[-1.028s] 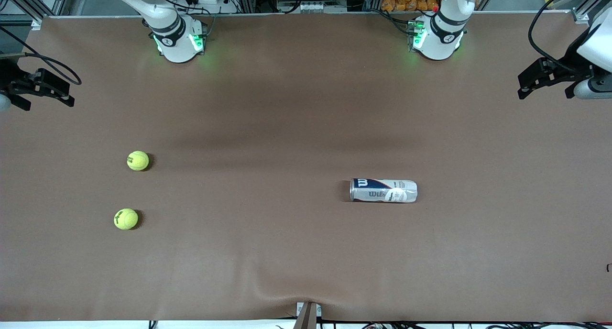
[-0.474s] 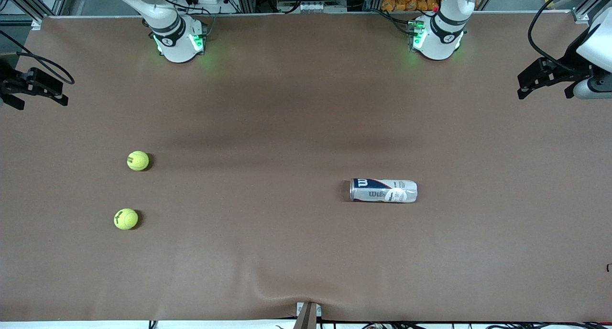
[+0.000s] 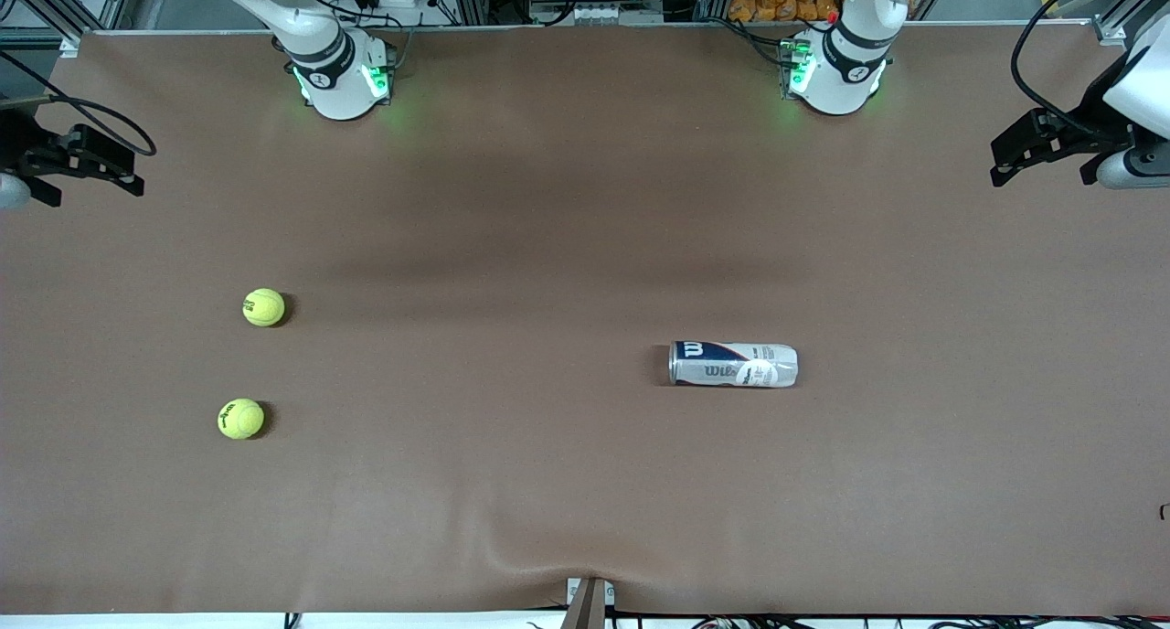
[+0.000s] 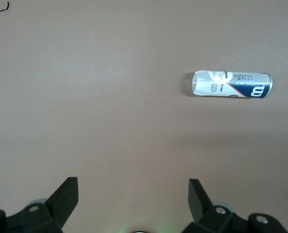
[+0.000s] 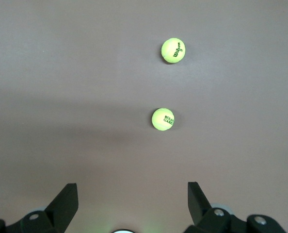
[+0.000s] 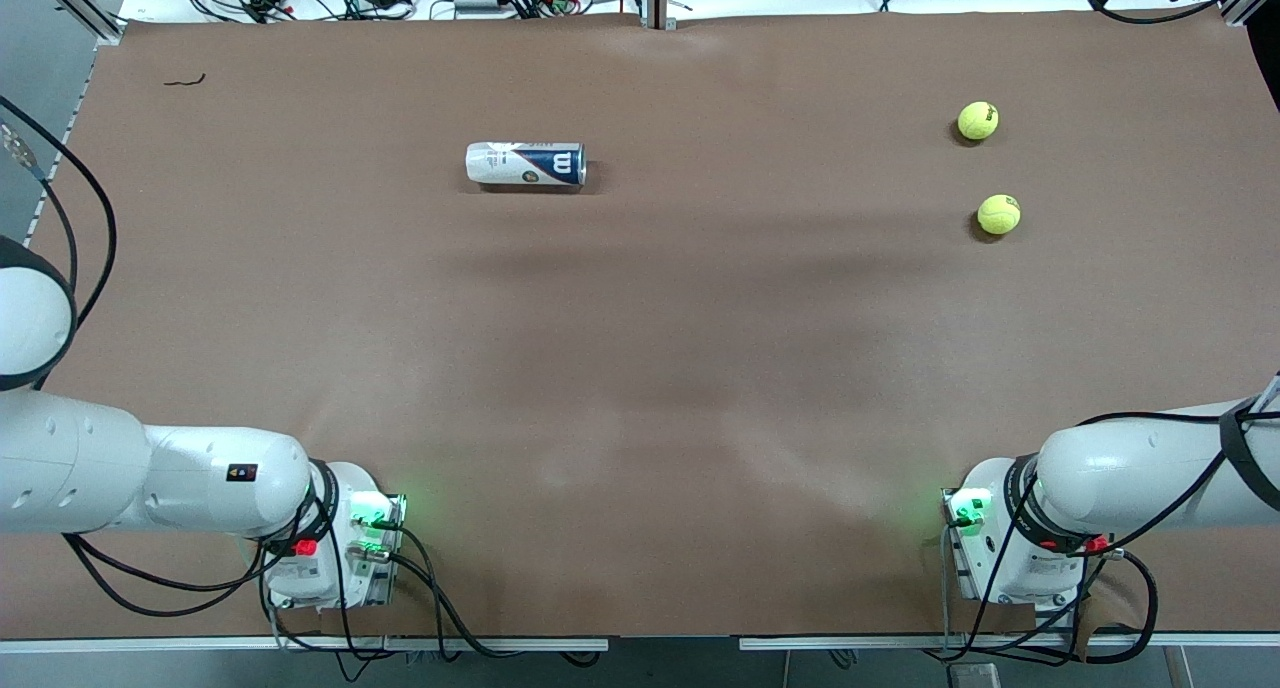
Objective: Insert tennis ball vertically with right arm
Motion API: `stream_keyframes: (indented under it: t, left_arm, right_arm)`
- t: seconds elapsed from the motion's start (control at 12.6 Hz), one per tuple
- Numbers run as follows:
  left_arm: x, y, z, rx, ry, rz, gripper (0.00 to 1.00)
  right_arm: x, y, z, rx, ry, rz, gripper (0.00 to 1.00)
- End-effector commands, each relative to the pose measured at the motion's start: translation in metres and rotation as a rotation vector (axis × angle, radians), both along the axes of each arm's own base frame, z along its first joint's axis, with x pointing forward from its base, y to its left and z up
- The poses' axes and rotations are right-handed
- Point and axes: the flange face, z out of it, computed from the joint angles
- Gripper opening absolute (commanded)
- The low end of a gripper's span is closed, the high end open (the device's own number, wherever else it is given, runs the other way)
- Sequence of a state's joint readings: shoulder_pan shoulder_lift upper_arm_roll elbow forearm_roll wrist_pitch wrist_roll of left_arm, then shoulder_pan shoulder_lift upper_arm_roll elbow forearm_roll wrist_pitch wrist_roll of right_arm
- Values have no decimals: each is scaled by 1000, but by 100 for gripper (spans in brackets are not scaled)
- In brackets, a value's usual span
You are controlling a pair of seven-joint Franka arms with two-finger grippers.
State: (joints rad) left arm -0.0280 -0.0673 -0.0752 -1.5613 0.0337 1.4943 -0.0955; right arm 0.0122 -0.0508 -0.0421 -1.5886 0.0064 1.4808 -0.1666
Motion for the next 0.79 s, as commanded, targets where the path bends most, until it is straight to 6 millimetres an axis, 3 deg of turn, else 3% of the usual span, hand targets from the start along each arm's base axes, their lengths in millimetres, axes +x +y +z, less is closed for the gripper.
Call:
stream_keyframes:
  t: [0.0,0.71]
  left_arm:
    - [-3,0,5,-8,5,-12,100]
    - [0,-2,3,-9,-1,-16,100]
  right_arm:
    - [-3,4,3,-6,3,15,100]
    - [-2,2,1,-6,4,12,100]
